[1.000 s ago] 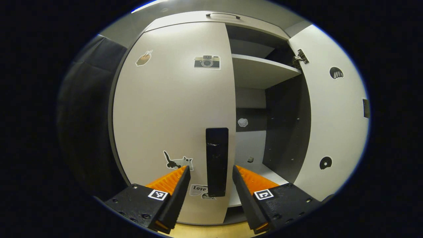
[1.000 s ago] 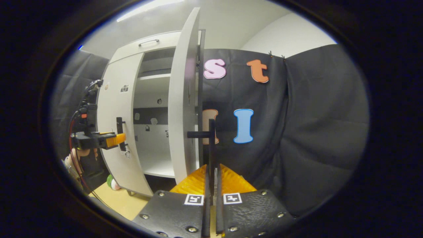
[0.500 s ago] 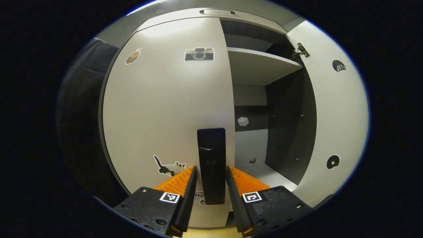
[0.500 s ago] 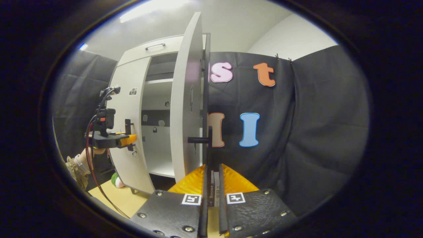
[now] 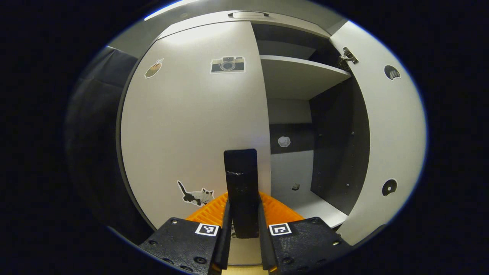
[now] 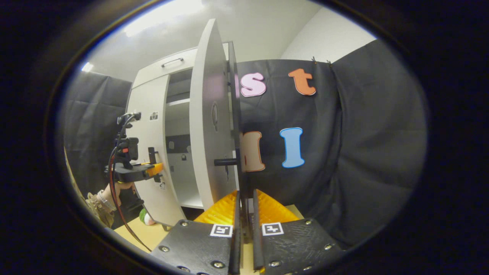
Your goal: Open the right door of the double-door shoe cabinet with the right hand, and open the left door with the left hand.
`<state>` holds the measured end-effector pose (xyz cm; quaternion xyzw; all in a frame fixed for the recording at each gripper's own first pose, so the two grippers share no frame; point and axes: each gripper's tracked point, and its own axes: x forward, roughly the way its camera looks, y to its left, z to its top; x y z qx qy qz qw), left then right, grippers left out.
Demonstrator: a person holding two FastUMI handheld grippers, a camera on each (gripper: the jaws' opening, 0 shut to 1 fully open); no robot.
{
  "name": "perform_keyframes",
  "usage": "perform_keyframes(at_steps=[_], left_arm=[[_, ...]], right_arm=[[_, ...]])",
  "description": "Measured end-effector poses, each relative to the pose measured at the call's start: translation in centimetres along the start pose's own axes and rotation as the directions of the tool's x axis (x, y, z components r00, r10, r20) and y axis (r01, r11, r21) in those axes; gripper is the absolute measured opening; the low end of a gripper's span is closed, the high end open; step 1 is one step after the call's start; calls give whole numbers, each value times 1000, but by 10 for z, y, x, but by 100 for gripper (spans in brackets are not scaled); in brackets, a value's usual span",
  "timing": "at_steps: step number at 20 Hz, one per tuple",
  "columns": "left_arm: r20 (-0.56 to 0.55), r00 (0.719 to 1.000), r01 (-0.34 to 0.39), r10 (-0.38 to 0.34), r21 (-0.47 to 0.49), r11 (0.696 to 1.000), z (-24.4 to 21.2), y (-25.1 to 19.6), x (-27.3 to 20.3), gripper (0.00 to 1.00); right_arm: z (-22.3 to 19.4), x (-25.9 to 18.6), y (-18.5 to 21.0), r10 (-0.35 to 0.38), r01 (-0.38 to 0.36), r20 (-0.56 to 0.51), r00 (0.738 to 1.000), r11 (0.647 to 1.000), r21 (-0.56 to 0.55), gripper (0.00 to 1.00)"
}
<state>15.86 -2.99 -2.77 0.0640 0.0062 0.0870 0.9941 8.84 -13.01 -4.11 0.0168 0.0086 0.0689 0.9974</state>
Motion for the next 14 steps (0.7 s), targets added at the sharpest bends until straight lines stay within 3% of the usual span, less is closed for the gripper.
perform_keyframes(at_steps=[3, 4, 5, 10, 11, 12, 14], left_arm=[[3, 1000, 5, -5, -15, 1000, 0, 0, -1, 26], [2, 1000, 8, -8, -12, 1000, 0, 0, -1, 25], [-1, 1000, 14, -14, -3, 1000, 0, 0, -1, 23], [-16, 1000, 20, -20, -12, 1000, -2, 0, -4, 22], [-17, 1000, 22, -22, -18, 1000, -2, 0, -6, 22], [-15, 1000, 27, -27, -31, 999, -1, 1, -8, 22], [-17, 999, 32, -33, -49, 998, -1, 2, -17, 21]], right_arm=[[-7, -9, -12, -46, 46, -13, 999, 999, 1, 13], [-9, -11, -14, -56, 57, -19, 998, 998, 5, 9], [-11, -16, -16, -65, 65, -24, 998, 998, 14, 14], [-9, -36, -24, -102, 102, -22, 995, 994, 31, 13], [-7, -40, -26, -114, 115, -19, 993, 993, 27, 9], [-6, -44, -27, -122, 123, -16, 992, 992, 22, 14], [-3, -52, -28, -131, 132, -11, 991, 991, 23, 14]])
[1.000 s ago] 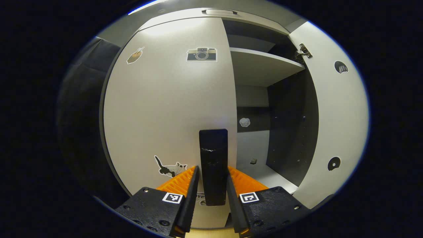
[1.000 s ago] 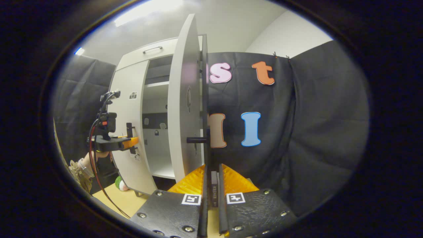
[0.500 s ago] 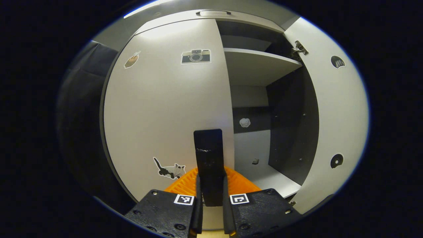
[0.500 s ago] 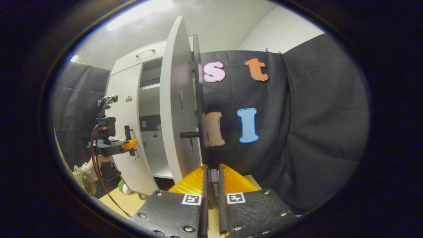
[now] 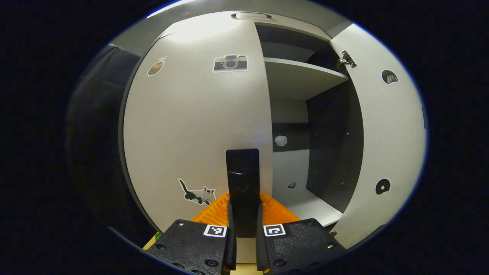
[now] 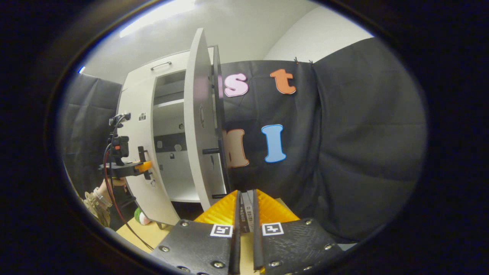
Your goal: Open the right door of the double-door shoe cabinet with the right hand, and open the left door with the left hand.
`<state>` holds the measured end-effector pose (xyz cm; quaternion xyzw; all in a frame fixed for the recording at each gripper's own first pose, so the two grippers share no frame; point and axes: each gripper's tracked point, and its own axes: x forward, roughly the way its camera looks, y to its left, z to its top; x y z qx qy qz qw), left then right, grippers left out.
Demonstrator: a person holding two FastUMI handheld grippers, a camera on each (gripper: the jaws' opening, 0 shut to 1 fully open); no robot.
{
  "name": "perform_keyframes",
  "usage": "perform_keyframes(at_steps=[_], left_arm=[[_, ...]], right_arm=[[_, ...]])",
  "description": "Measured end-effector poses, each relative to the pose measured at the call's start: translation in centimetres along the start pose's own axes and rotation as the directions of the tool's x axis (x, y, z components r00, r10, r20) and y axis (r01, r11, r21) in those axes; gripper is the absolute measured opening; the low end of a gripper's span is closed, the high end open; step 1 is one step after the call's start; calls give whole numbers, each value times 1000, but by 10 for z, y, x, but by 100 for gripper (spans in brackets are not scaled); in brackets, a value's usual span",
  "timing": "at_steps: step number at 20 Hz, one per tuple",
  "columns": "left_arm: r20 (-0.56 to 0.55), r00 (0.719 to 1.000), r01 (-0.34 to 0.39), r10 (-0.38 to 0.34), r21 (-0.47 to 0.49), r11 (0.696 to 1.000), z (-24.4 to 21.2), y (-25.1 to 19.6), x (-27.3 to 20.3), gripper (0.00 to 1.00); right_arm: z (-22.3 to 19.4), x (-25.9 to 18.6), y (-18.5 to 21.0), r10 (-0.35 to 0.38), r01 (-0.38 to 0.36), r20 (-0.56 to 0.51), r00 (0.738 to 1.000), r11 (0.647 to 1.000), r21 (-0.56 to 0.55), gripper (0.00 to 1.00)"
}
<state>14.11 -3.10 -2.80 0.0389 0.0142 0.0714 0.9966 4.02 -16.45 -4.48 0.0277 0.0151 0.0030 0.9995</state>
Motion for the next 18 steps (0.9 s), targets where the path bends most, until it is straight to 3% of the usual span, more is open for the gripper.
perform_keyframes(at_steps=[5, 18], left_arm=[[-25, 1000, 16, -16, -1, 1000, -2, 5, -29, 21], [-35, 997, 71, -72, -39, 997, -3, 28, -91, 20]], right_arm=[[-2, -18, 16, 27, -27, -1, 1000, 999, 33, 13], [-5, -47, 85, 109, -109, -7, 994, 994, -19, 13]])
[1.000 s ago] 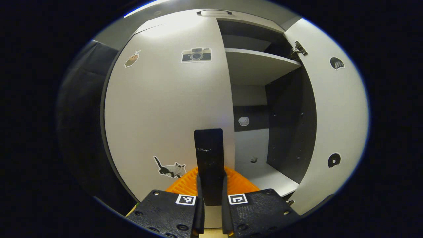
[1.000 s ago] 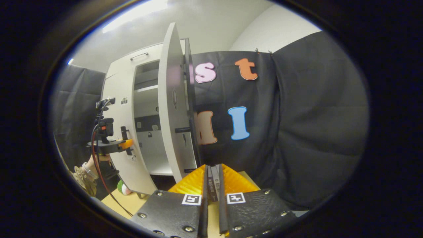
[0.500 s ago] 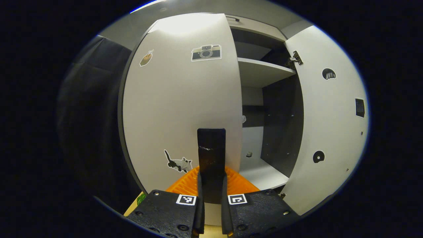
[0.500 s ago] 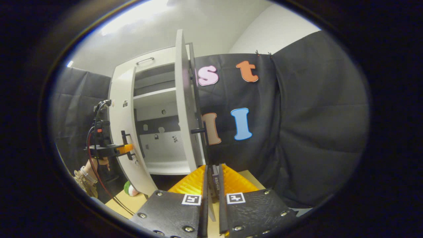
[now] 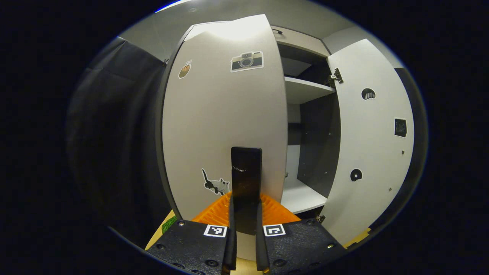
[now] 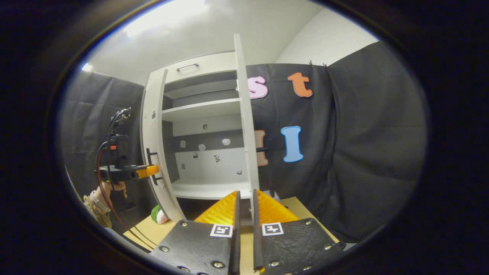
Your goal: Open the right door of the double-door shoe cabinet with the right hand, and open the left door with the left hand.
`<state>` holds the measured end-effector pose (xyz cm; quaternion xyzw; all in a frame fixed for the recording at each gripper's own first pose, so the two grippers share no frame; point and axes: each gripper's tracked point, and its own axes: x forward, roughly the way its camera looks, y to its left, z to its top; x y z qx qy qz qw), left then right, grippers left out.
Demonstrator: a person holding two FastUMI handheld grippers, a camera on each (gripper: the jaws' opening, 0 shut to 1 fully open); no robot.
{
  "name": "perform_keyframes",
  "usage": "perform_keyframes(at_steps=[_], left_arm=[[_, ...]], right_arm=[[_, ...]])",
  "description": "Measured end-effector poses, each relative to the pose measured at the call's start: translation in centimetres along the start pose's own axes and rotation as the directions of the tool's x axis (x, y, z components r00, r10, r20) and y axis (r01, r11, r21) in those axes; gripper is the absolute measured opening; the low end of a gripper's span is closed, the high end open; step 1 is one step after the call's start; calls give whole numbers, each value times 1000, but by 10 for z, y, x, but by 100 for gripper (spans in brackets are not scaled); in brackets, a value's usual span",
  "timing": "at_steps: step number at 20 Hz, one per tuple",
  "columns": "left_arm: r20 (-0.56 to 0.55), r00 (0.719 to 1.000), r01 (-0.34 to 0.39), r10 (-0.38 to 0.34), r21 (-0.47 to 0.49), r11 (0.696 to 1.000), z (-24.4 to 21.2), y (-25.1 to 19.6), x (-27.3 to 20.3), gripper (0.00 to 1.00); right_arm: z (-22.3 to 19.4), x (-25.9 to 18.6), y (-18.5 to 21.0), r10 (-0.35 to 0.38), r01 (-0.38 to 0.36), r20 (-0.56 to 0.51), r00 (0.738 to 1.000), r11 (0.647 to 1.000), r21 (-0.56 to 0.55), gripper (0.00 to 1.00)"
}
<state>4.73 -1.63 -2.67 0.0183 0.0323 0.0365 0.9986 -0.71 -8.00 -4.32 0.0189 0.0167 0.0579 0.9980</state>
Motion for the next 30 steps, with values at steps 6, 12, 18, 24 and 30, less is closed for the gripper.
perform_keyframes(at_steps=[6, 12, 18, 24, 30], left_arm=[[1, 1000, 8, -8, -11, 1000, 0, 18, -26, 20], [1, 1000, 7, -7, -21, 1000, 0, 36, -48, 17], [8, 1000, -15, 15, -9, 1000, 2, 54, -58, 15], [2, 999, -50, 50, 16, 999, 0, 96, -84, 11], [9, 985, -173, 173, 38, 984, -1, 142, -93, 2]], right_arm=[[-6, 2, 30, 47, -47, -15, 999, 999, -16, 13], [-18, 8, 62, 106, -107, -40, 994, 994, -35, 13], [-33, 26, 95, 171, -177, -84, 982, 982, -71, 13], [-44, 38, 136, 260, -267, -106, 960, 962, -60, 13], [-57, 54, 165, 330, -344, -149, 932, 936, -79, 18]])
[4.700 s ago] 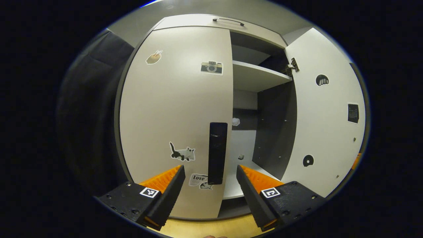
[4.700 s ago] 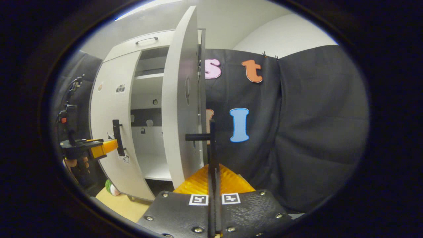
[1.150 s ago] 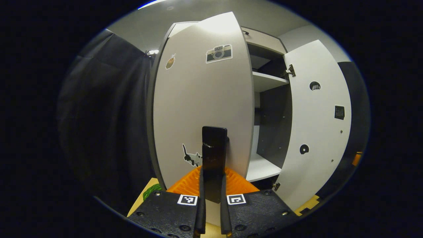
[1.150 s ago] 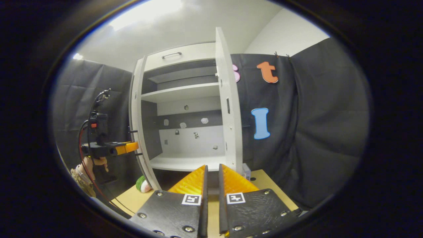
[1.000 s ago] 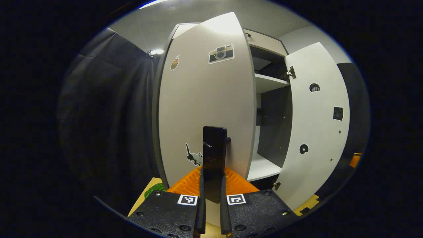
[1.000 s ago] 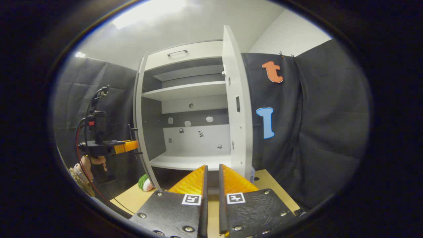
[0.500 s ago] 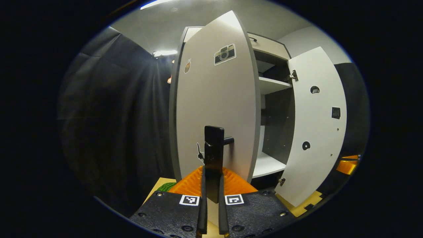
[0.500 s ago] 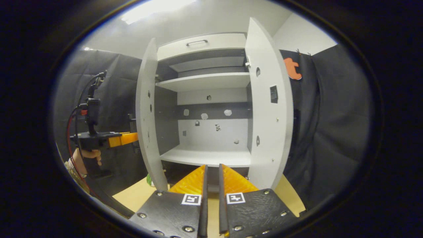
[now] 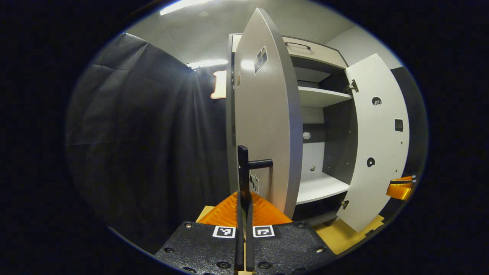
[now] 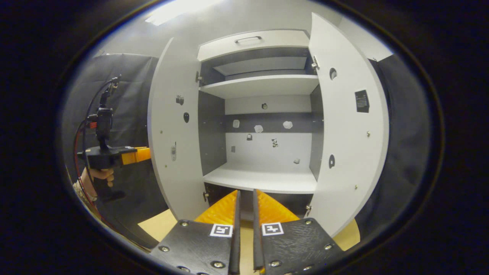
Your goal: Open the right door of the double-door shoe cabinet with the right hand, and open the left door with the left hand.
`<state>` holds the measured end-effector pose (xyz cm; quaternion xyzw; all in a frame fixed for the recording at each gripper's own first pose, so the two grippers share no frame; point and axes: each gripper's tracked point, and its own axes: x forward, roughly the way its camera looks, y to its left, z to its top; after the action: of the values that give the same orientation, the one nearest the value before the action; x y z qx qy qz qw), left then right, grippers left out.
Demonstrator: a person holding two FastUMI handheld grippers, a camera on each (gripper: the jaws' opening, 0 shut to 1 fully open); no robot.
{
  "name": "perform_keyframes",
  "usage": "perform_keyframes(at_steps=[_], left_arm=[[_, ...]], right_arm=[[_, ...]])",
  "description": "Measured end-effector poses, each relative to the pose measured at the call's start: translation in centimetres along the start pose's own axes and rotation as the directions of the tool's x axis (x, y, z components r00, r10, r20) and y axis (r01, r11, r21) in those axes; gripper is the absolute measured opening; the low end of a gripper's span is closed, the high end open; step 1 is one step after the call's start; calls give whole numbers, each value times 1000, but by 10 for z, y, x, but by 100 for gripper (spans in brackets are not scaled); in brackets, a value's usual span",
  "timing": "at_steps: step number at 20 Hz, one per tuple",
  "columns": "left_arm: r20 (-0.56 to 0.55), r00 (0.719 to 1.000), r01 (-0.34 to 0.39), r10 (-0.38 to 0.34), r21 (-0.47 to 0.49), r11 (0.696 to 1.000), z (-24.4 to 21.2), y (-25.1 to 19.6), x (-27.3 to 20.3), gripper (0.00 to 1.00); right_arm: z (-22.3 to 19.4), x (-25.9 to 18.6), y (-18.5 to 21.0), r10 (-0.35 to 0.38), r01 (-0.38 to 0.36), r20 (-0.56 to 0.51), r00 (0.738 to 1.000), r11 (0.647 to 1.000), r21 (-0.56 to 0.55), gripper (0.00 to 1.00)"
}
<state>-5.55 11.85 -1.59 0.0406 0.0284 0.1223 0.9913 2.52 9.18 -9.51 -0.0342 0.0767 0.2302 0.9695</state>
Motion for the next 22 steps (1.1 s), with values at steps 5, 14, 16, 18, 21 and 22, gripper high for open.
perform_keyframes(at_steps=[5, 14, 16, 18, 21, 22], left_arm=[[-1, 1000, -16, 16, -20, 1000, -1, 21, -2, 0], [7, 1000, -4, 4, -6, 1000, -4, 30, 0, 0], [8, 1000, 2, -2, -21, 1000, -3, 33, 0, 0], [7, 1000, 9, -9, -35, 999, -3, 37, 0, 0], [12, 1000, 20, -20, -32, 999, -5, 40, 1, 0], [14, 1000, 23, -22, -29, 999, -4, 40, 1, 0]], right_arm=[[-6, 16, 15, 44, -45, -23, 999, 999, -18, 13], [-13, 30, 27, 65, -68, -49, 997, 997, -48, 14], [-13, 32, 29, 68, -71, -49, 996, 996, -50, 14], [-13, 35, 31, 72, -75, -51, 996, 996, -54, 14], [-13, 36, 31, 73, -77, -60, 996, 994, -75, 14], [-13, 38, 30, 73, -78, -61, 996, 994, -81, 14]])
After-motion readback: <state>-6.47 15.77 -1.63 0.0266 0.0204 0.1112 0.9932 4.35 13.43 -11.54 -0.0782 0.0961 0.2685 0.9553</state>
